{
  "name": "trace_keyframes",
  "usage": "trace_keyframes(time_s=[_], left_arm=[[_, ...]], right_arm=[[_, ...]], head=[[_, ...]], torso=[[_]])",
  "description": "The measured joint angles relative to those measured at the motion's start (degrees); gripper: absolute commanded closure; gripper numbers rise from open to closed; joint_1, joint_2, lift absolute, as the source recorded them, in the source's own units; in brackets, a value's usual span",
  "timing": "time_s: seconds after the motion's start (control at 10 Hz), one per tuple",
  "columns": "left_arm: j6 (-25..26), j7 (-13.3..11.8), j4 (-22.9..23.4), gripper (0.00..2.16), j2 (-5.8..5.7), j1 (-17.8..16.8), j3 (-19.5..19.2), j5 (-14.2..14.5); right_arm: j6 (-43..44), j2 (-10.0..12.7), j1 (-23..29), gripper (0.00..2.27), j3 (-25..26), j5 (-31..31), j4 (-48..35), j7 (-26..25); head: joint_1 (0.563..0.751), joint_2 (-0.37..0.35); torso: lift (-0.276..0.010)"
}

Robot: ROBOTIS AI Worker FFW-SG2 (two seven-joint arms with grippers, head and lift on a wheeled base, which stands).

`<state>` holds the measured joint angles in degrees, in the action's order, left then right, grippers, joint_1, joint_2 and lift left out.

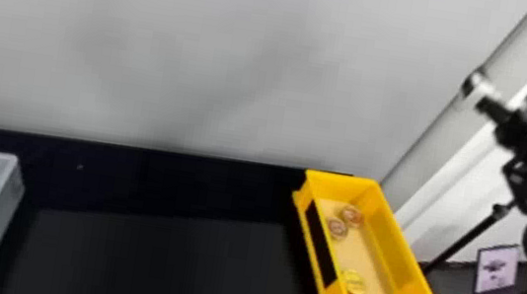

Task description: Pick up the round yellow can and place it in the yellow rectangular box

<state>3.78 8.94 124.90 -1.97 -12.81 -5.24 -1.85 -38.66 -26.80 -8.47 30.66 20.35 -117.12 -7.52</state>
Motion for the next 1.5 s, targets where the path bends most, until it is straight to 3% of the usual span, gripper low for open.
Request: trace_keyframes(time_s=[0.3, 0.6, 1.0, 1.5], left_arm=[[0.2, 0.3, 0.0, 0.05, -0.06, 0.1, 0.0, 0.2], [0.4, 0.3, 0.1, 0.05, -0.06, 0.0, 0.1, 0.2], [1.4, 0.3, 1.9, 0.05, -0.53, 1.2, -1.7, -0.1], [2.6, 0.3, 3.6, 0.05, -1.02, 2.7, -3.5, -0.4]], right_arm=[[8.4, 0.8, -1.5, 0.07, -6.0, -8.8, -12.5, -5.2], [14.1, 1.0, -6.9, 0.11, -12.1, -14.8, -18.7, -4.4], [29.8, 1.2, -15.3, 0.11, -21.8, -25.5, -19.7, -3.5], [33.1, -1.3, -20.1, 0.12, -27.1, -29.5, -19.6, -4.6]], head=[[0.747, -0.348], [0.747, -0.348], [0.747, -0.348], [0.747, -0.348]], torso=[[-0.001], [-0.001], [-0.001], [-0.001]])
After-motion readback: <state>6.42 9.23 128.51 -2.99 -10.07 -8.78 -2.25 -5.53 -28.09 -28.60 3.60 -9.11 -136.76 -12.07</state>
